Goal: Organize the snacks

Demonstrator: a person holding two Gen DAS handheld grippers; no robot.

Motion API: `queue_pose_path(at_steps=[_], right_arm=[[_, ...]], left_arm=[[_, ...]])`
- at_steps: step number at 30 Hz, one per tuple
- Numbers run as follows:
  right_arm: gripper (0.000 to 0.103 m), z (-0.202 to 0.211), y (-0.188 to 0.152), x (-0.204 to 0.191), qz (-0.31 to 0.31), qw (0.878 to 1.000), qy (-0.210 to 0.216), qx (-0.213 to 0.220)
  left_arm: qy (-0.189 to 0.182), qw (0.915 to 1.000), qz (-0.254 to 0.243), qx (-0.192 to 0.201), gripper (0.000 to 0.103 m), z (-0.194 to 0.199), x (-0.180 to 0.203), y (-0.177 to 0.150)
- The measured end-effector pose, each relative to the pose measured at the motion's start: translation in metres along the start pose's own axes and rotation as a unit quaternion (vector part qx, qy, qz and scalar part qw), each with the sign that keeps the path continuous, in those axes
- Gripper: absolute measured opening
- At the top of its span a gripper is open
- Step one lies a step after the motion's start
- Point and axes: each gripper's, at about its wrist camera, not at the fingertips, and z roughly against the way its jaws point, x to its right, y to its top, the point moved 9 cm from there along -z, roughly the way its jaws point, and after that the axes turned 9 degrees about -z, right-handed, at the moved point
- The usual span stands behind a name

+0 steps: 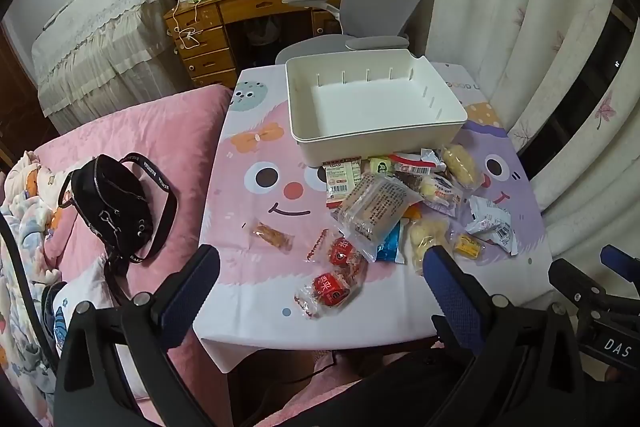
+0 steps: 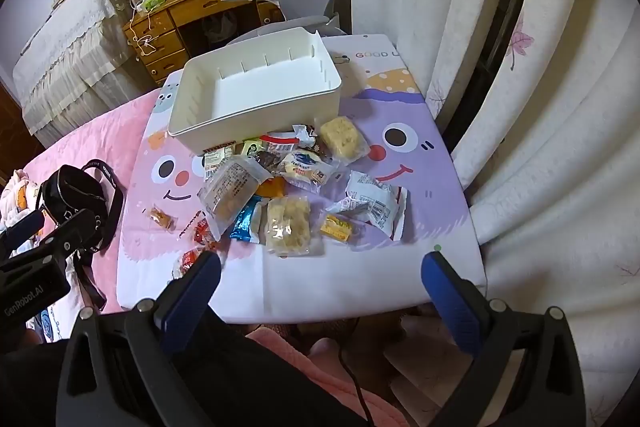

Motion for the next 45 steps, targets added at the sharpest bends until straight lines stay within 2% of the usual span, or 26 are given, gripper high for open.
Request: queue_pose_path(at_steps=[45], right_arm=[[0.101, 0.0015, 0.0003, 0.0033, 0.0, 1.0, -0.001, 0.002]], left_arm=[[0.001, 1.0, -0.001, 0.001, 0.101, 0.0, -0.0001, 0.0003]])
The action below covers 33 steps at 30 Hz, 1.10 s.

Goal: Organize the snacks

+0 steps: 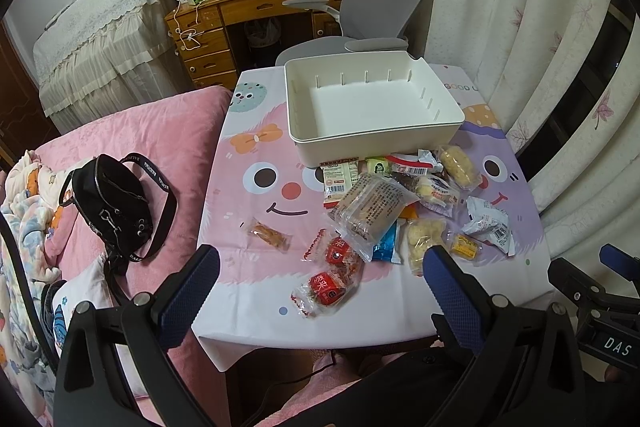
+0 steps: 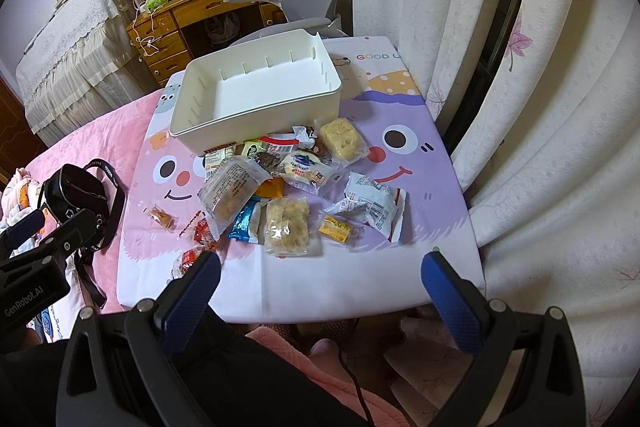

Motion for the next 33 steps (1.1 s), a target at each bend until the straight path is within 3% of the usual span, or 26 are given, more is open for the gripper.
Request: queue_pose_path(at_steps=[33], right_arm=[[0.101, -0.008, 0.004, 0.015, 0.002, 1.0, 0.006, -0.003]], left_arm=[[-0.01, 0.9996, 0.018, -0.018, 0.101, -0.002, 0.018, -0.005]])
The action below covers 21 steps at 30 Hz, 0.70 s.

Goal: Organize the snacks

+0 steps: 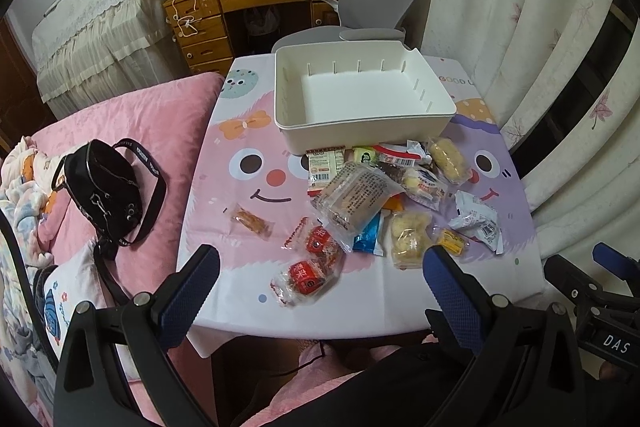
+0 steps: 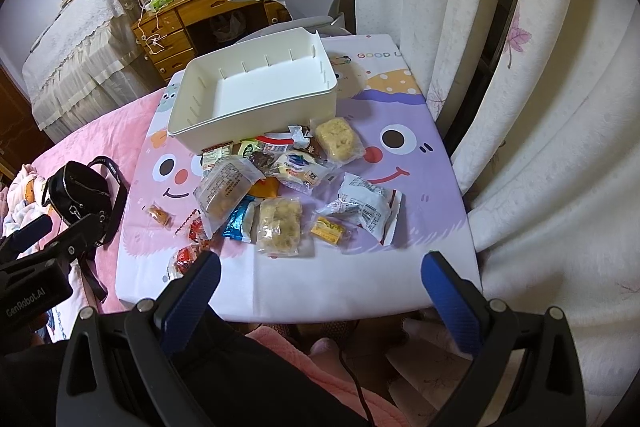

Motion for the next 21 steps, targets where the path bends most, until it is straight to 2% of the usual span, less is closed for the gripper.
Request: queue_pose_path(at_steps=[11, 21], right_arm=[[0.101, -0.004, 0.008, 0.025, 0.014, 1.0, 0.019, -0.015], [0.101, -0.017, 0.02, 0.052, -0.021, 0.999, 0.04, -0.016]], left_arm=[[0.004, 0.9997, 0.024, -0.007, 0.101, -0.003, 0.014, 0.001], [-0.026, 0.9994, 0.002, -0.025, 0.101, -0.023, 0.046, 0.018]])
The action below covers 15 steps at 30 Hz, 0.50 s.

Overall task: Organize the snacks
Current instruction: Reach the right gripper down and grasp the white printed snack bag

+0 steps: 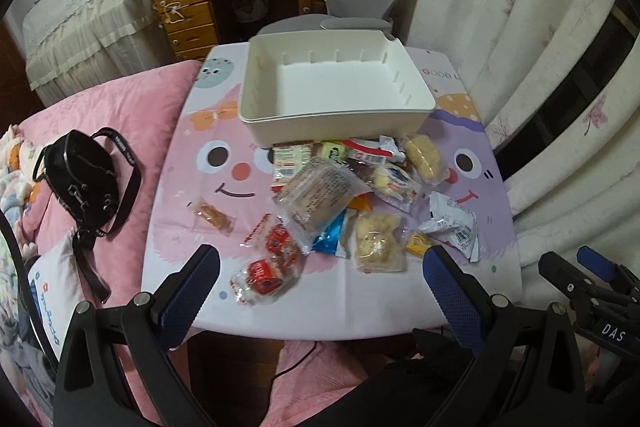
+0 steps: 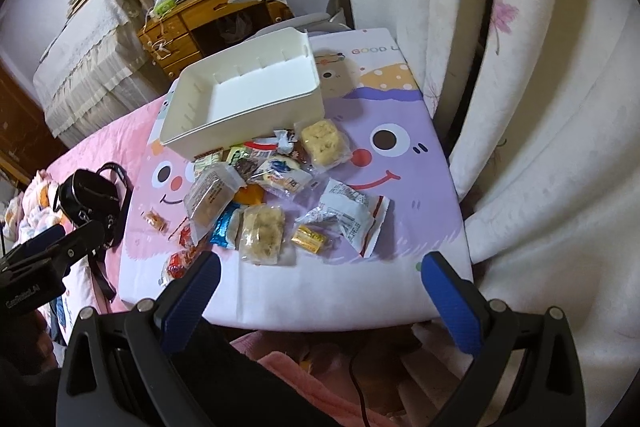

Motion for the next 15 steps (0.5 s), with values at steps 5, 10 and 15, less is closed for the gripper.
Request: queue_pose_path(at_steps=[5, 10, 15], right_arm=[[0.101, -0.017, 0.003, 0.014, -0.033, 0.999, -0.001, -0.012], [0.101, -0.044, 0.0, 0.024, -0.063, 0.997, -0.002, -0.046], [0.101, -0.073, 0.001, 0.035, -0.077, 0.995, -0.013, -0.069]], left_arm=[[-0.024, 0.9988, -0.021, -0.037, 0.101, -0.03, 0.019, 0.003], [-0.047, 0.9945, -0.036, -0.087, 0.101, -0.066, 0.037, 0.001], [-0.063, 0.9866, -0.042, -0.144, 0.101, -0.107, 0.051, -0.007]])
